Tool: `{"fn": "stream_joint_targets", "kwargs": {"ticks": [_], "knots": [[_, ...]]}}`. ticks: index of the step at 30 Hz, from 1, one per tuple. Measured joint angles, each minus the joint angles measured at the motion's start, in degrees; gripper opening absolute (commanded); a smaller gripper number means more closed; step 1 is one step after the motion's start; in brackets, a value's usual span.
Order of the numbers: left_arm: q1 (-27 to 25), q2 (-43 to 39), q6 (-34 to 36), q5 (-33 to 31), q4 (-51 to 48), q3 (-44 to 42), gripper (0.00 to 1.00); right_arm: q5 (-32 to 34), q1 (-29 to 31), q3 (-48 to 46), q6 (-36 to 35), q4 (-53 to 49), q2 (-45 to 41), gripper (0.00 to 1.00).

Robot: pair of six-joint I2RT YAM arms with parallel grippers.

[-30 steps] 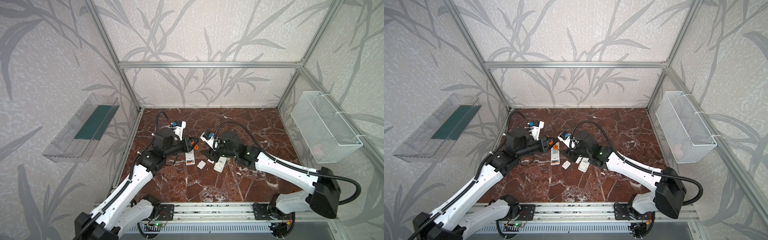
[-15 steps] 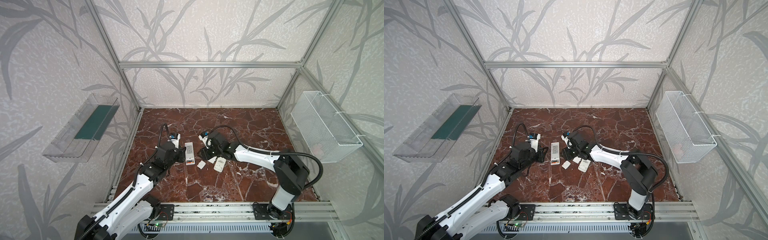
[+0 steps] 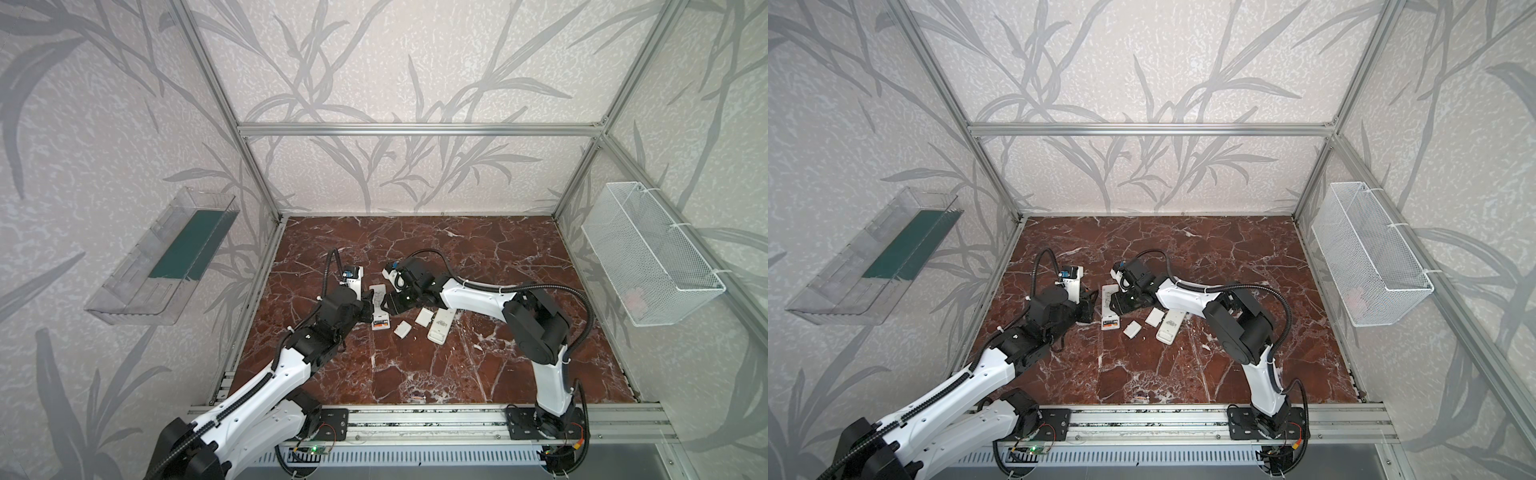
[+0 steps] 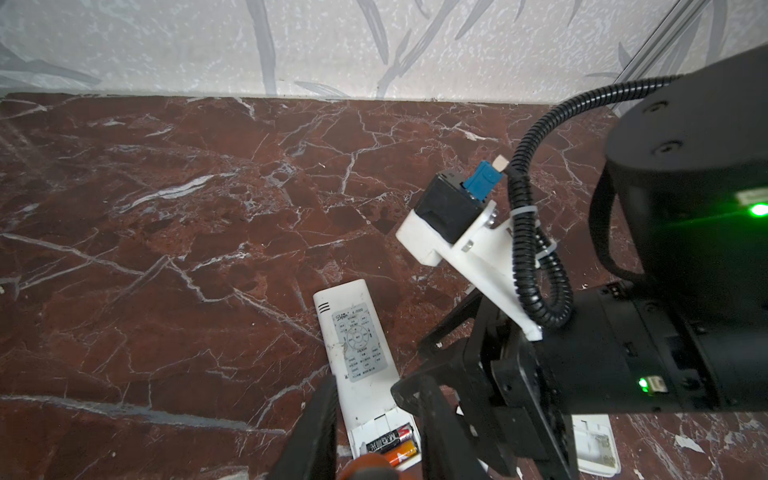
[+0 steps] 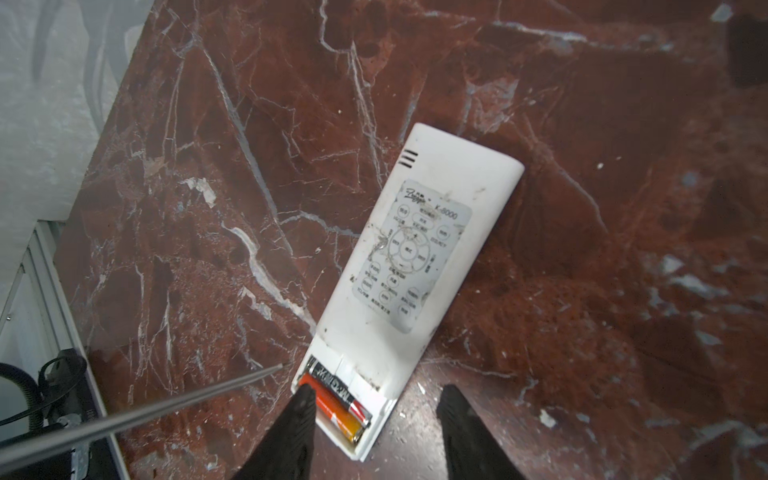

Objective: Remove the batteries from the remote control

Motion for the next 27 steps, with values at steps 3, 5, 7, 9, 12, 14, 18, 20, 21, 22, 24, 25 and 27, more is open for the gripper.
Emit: {"fn": "stream_joint_targets", "kwargs": {"ticks": [3,5,7,9,12,14,18,20,21,22,24,25,27], "knots": [[-0.9,1.3,-0.9,-0.9,0.1,0.0,0.00,0.0,0.0,1.2,-0.3,-1.3,1.3,0.49],[-1.4,1.9,-1.2,-1.4,0.2,0.0,0.00,0.1,0.0,1.9,-0.7,-1.6,2.0,0.49],[-1.7,2.3,-1.4,-2.1,0.2,0.0,0.00,0.2,0.0,2.4,-1.0,-1.8,2.6,0.49],[-1.8,2.4,-1.5,-2.7,0.2,0.0,0.00,0.2,0.0,2.6,-1.1,-2.0,3.0,0.49],[-1.9,2.4,-1.6,-3.3,0.2,0.0,0.00,0.2,0.0,2.7,-1.2,-2.5,3.3,0.49],[-2.0,2.4,-1.6,-3.7,0.2,-0.1,0.00,0.2,0.0,2.7,-1.2,-2.7,3.3,0.49],[-2.3,2.4,-1.9,-4.2,0.2,-0.5,0.00,0.2,0.0,2.8,-1.2,-2.8,3.3,0.48],[-2.4,2.4,-2.1,-4.4,0.8,-0.9,0.00,0.2,0.0,2.8,-1.2,-2.8,3.3,0.48],[-2.5,2.4,-2.2,-4.5,0.9,-0.9,0.00,0.2,0.0,2.8,-1.2,-2.8,3.3,0.48],[-2.6,2.4,-2.3,-4.5,1.0,-0.9,0.00,0.2,0.0,2.8,-1.2,-2.8,3.4,0.47],[-2.6,2.5,-2.6,-4.7,1.0,-0.9,0.00,0.2,0.0,2.8,-1.2,-2.8,3.4,0.47],[-2.7,2.6,-2.8,-5.0,1.0,-0.9,0.00,0.2,0.0,2.8,-1.2,-2.8,3.4,0.46],[-3.1,2.8,-3.0,-5.6,1.3,-0.9,0.00,0.2,0.0,2.8,-1.2,-2.8,3.5,0.46]]}}
